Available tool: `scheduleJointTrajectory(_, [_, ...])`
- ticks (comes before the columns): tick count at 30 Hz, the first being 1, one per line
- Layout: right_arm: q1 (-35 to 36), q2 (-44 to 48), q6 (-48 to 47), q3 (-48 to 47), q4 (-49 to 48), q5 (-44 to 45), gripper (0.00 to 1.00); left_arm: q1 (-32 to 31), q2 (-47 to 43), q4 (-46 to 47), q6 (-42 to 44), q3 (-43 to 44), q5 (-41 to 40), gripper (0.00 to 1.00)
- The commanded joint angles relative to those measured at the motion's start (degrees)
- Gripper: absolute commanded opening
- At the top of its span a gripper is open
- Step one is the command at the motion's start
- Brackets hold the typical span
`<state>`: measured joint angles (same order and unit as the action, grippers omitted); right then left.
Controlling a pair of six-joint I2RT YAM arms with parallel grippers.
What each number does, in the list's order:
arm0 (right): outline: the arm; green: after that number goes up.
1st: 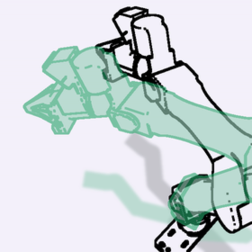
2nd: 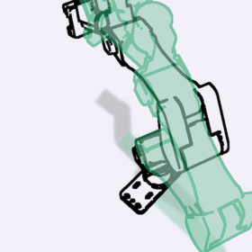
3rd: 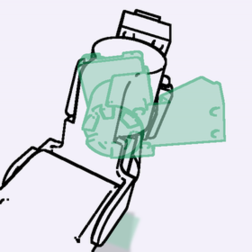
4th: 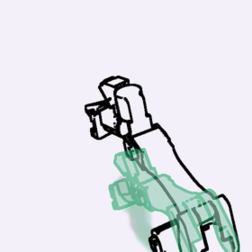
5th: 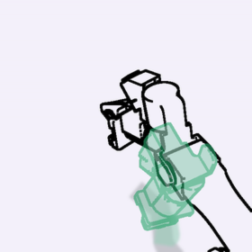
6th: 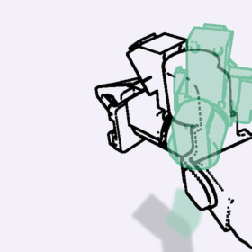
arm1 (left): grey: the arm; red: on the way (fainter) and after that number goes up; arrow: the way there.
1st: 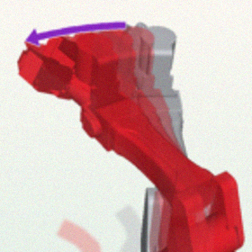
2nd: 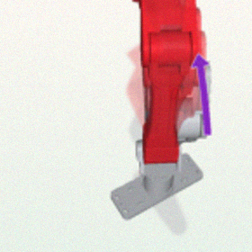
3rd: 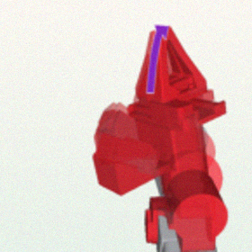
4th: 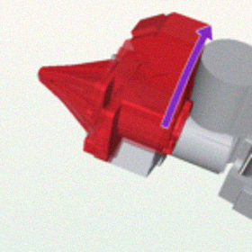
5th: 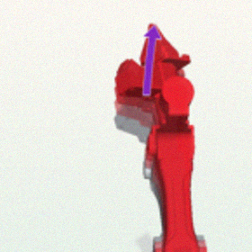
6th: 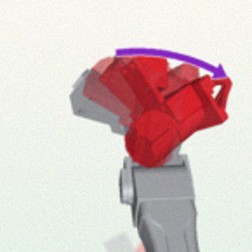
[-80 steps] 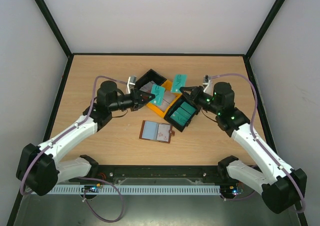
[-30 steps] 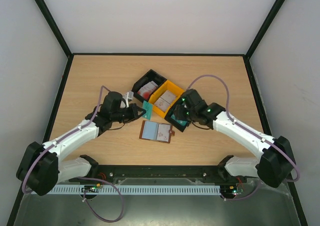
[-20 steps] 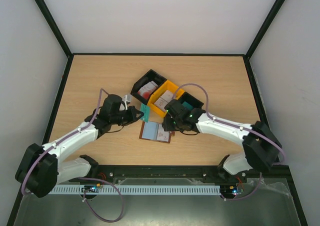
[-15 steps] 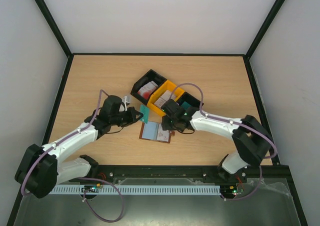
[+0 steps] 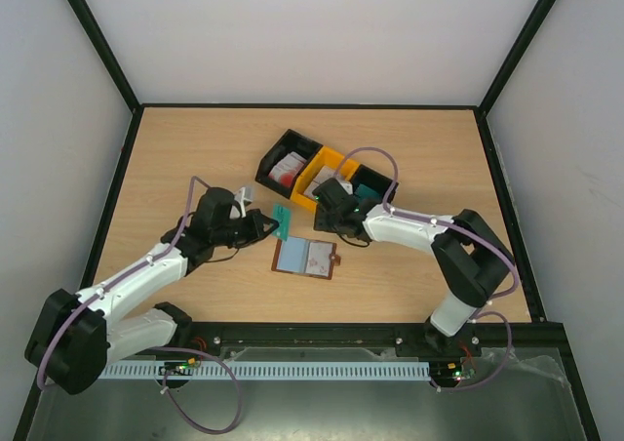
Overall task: Put the credit cards into the card holder
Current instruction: Move the storage box to the center of the board, then insert the credit card into the card holder.
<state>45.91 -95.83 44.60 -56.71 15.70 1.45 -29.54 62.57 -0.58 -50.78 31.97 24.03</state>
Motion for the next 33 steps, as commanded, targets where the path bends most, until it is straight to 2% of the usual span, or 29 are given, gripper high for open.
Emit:
scheduleJointTrajectory(1, [-2.4,5.0,1.7,3.8,-8.2,-4.5,0.51,0.4,-1.9,3.7,-1.4,-1.2,1.8,0.03])
scheduleJointTrajectory(4, [-2.5,10.8,2.8,7.4,-11.6,-12.6,0.52,0.4,-3.0,8.2,-4.1,-2.1,3.3,0.03])
scheduleJointTrajectory(9, [-2.5,28.7,12.2,21.0,-24.8,-20.9,0.65,-0.1,-4.6,17.8,-9.8,-4.0,5.6,0.02])
scheduleJointTrajectory(12, [-2.6,37.5,16.8,25.9,-32.5,-25.2,0.73,-1.2,-4.4,22.9,-13.9,-3.5,7.0,0.03])
scheduleJointTrajectory(15, [-2.5,40.1,21.2,28.5,-39.7,-30.1,0.76,-3.2,-4.4,26.5,-18.1,-2.5,7.1,0.03])
scheduleJointTrajectory(19, [-2.6,37.6,26.1,29.2,-47.2,-35.2,0.74,-5.8,-3.6,32.4,-24.0,-0.5,8.6,0.03])
scheduleJointTrajectory(21, [-2.6,36.4,26.5,28.5,-49.0,-36.1,0.68,-7.0,-3.2,33.0,-25.4,1.0,8.7,0.03])
scheduleJointTrajectory(25, [-2.6,38.0,26.1,28.2,-48.5,-33.3,0.42,-8.9,-3.6,34.4,-27.7,1.7,7.0,0.02])
scheduleJointTrajectory(31, [-2.8,41.3,27.7,30.1,-51.6,-32.7,0.24,-10.1,-4.7,34.3,-29.2,1.8,6.0,0.03])
scheduleJointTrajectory(33, [-2.7,41.2,28.3,30.2,-53.4,-34.3,0.13,-10.4,-5.4,33.8,-29.1,1.6,5.4,0.02])
